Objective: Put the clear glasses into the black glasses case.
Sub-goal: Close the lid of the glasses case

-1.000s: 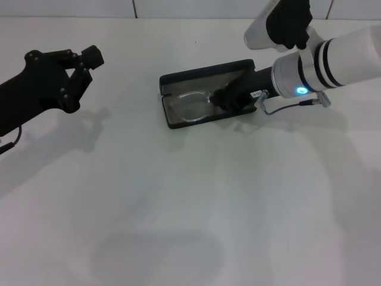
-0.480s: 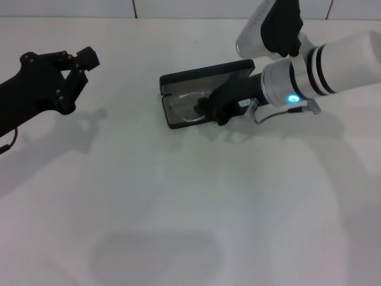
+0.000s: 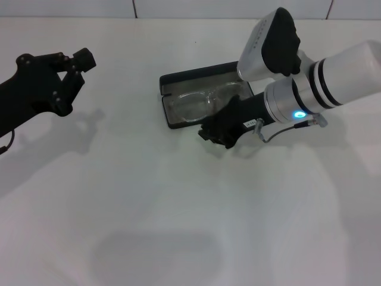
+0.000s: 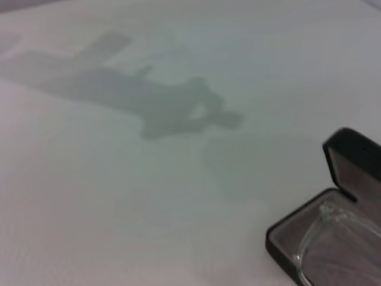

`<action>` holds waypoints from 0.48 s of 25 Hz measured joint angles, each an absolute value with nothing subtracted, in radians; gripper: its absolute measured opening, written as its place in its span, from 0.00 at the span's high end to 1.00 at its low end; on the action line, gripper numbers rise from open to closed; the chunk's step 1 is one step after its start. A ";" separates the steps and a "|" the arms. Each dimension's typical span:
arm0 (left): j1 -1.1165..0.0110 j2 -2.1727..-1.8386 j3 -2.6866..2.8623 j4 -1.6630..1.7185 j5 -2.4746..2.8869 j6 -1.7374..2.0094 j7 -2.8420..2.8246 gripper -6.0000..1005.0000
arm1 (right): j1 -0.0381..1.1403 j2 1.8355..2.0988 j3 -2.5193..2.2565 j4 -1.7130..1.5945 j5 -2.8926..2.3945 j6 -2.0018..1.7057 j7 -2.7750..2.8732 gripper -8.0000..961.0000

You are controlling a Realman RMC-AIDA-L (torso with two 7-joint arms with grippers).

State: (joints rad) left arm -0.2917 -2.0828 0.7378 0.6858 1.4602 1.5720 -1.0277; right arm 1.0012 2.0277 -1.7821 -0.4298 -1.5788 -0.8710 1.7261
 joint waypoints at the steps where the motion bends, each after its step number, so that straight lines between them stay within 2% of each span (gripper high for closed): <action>1: -0.293 -2.083 0.738 0.685 1.460 1.572 -1.028 0.95 | 1.005 2.028 -1.784 -0.423 -1.579 -0.868 1.726 0.89; 12: -0.297 -2.085 0.738 0.683 1.459 1.571 -1.028 0.95 | 1.020 2.028 -1.823 -0.415 -1.571 -0.807 1.733 0.89</action>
